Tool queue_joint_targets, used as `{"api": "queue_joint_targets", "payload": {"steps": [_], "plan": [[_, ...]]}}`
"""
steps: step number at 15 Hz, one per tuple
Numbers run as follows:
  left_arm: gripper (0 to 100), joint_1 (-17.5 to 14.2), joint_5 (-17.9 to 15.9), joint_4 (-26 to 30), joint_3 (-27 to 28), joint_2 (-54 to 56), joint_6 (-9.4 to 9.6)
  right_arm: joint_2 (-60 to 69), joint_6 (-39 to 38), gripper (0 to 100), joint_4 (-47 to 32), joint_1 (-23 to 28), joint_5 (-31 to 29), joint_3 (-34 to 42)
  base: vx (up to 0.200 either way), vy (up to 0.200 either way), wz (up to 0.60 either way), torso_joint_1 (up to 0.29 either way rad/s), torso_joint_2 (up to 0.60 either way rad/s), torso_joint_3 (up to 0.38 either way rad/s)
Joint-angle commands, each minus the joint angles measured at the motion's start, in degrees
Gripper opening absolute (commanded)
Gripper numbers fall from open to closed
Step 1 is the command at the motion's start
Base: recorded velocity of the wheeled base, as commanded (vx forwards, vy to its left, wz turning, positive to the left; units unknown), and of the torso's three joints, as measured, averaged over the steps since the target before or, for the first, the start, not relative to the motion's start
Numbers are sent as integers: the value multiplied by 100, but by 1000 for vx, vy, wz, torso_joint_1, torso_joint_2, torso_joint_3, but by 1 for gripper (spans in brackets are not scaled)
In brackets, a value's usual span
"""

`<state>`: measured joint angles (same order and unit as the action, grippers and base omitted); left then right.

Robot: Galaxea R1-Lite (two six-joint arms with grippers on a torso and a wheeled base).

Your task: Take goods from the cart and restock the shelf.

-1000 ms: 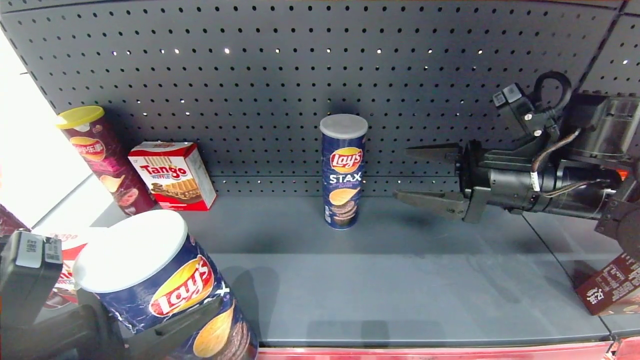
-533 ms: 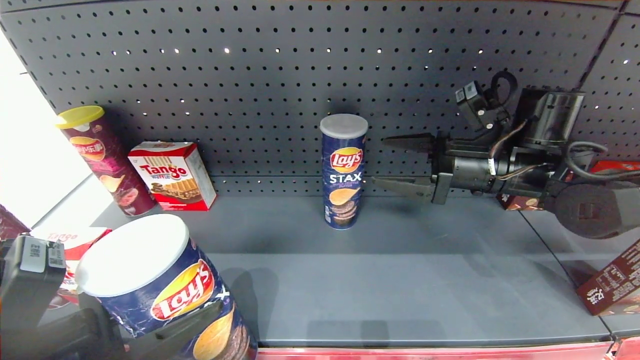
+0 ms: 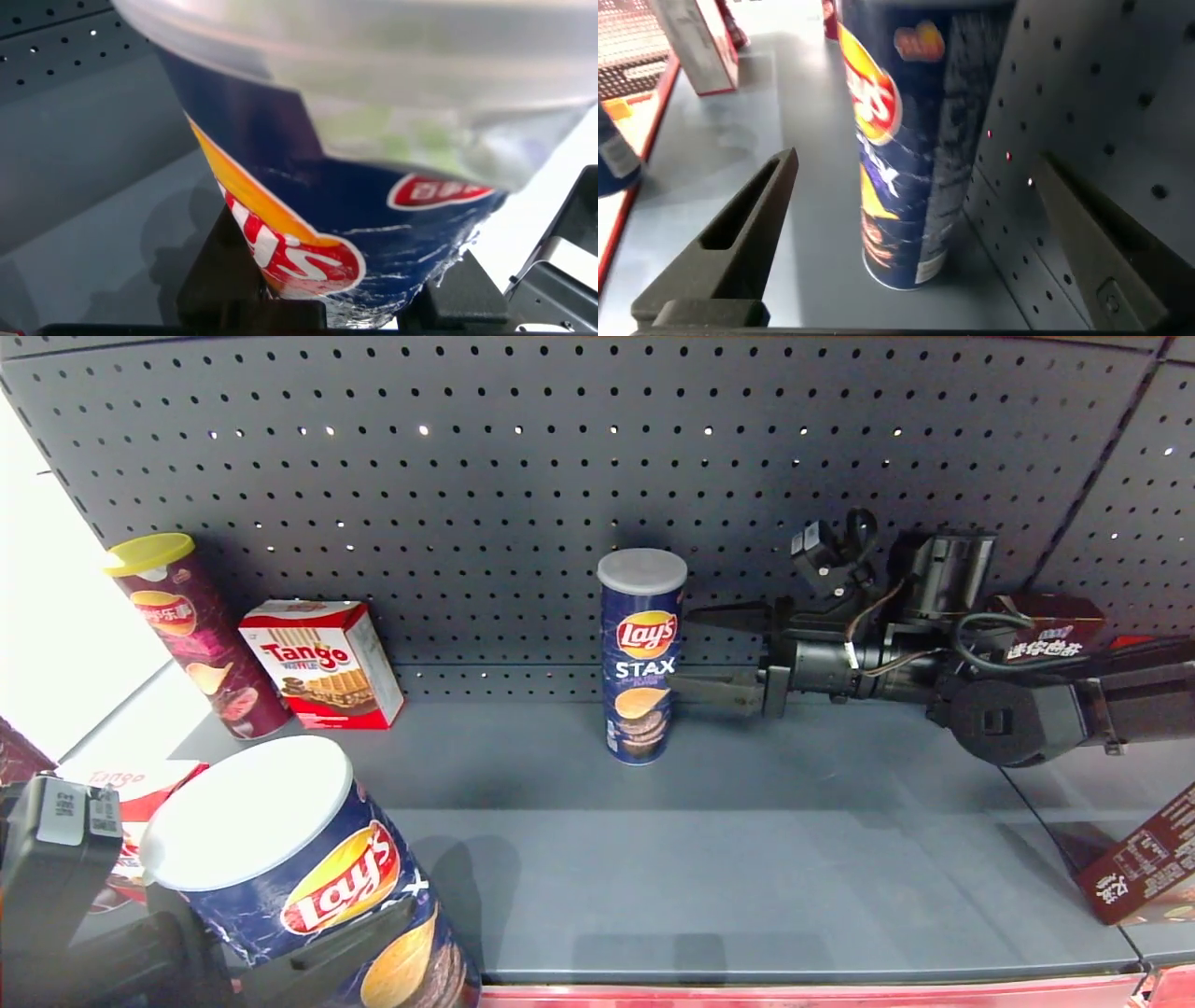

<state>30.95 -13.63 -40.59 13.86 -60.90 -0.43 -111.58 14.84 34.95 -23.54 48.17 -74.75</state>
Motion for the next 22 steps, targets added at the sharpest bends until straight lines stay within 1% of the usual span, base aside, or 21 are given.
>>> {"api": "queue_joint_targets", "payload": {"steps": [1,6,7,9,14,18,22], "plan": [[0,-10,1,-1,-33,-9,-1,-268,2,100,12,-1,0,-118,0,0,0,0,0,0],[0,-19,18,-1,-41,-9,-10,-707,28,100,126,-28,17,-488,0,0,0,0,0,0],[0,-19,18,-1,-41,-9,-72,-777,28,100,152,-45,17,-505,0,0,0,0,0,0],[0,-19,18,-1,-41,-9,-116,-901,28,100,284,-54,17,-514,0,0,0,0,0,0],[0,-19,18,-1,-41,-18,-116,-1059,28,100,293,-142,26,-602,0,0,0,0,0,0],[0,-19,18,-10,29,-18,-116,-1331,11,100,284,-265,26,-962,0,0,0,0,0,0],[0,-19,18,-19,99,-18,-116,-1463,-7,100,275,-300,26,-1156,0,0,0,0,0,0]]}}
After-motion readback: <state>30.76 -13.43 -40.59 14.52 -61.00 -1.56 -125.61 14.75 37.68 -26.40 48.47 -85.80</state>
